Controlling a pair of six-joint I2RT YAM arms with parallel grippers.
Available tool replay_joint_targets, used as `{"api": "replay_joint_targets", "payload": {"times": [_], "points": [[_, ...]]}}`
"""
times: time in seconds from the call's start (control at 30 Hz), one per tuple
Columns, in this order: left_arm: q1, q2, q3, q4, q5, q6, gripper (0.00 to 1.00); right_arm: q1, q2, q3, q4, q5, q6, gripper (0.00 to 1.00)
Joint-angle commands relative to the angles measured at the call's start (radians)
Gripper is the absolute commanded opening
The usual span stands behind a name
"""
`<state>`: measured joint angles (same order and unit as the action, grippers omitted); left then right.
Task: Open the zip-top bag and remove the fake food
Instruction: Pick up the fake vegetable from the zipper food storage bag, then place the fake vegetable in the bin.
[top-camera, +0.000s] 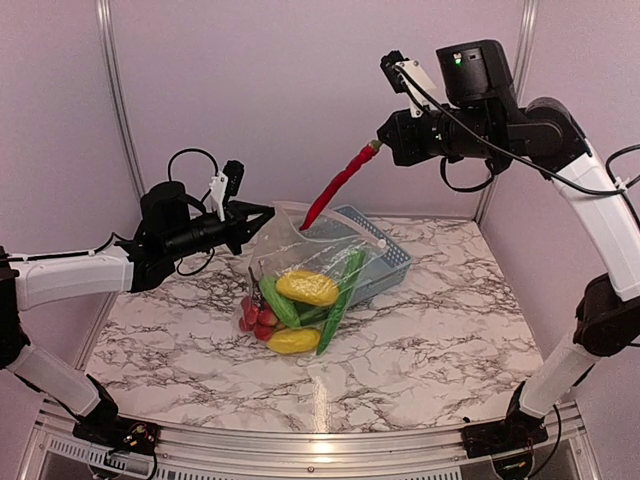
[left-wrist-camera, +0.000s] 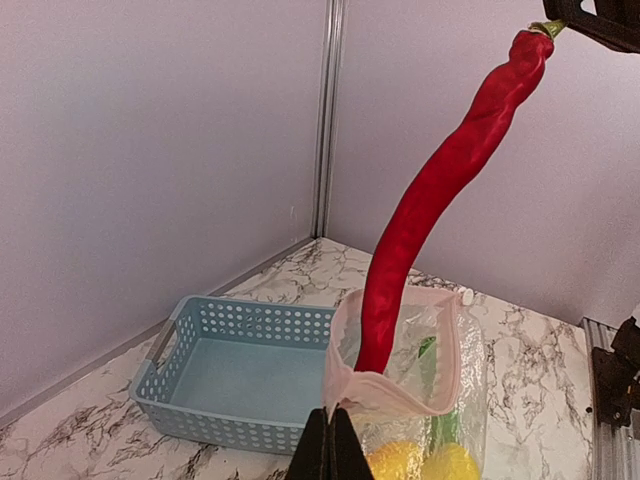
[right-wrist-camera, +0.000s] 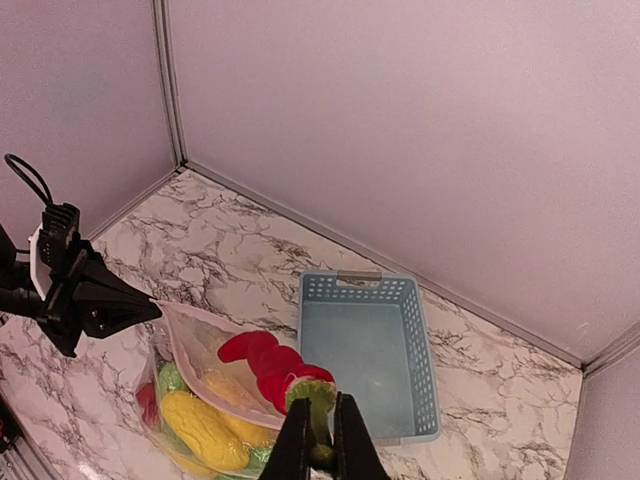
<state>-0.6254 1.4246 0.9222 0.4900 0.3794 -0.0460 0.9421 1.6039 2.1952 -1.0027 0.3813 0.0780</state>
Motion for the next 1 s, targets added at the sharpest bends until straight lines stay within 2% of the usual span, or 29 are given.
{"api": "replay_joint_targets", "payload": {"times": [0.0, 0.17, 0.57, 0.67, 0.73, 0.97], "points": [[0.007, -0.004, -0.021, 0.028, -0.039, -0.014, 0.00, -0.003, -0.025, 0.055, 0.036, 0.049, -0.009, 0.00], [0.012, -0.005, -0.032, 0.033, -0.055, -0.018, 0.00, -0.003, -0.029, 0.067, 0.067, 0.074, -0.011, 0.00], [0.013, -0.049, -0.048, -0.018, -0.069, 0.012, 0.00, -0.016, -0.010, 0.042, 0.172, 0.242, -0.012, 0.00], [0.015, -0.066, -0.048, -0.032, -0.067, 0.021, 0.00, -0.052, 0.008, 0.013, 0.191, 0.206, 0.008, 0.00], [0.015, -0.078, -0.047, -0.041, -0.064, 0.026, 0.00, -0.097, 0.004, -0.036, 0.222, 0.127, 0.031, 0.00], [0.015, -0.125, -0.045, -0.064, -0.040, 0.033, 0.00, -0.238, -0.041, -0.296, 0.405, -0.045, 0.123, 0.00]]}}
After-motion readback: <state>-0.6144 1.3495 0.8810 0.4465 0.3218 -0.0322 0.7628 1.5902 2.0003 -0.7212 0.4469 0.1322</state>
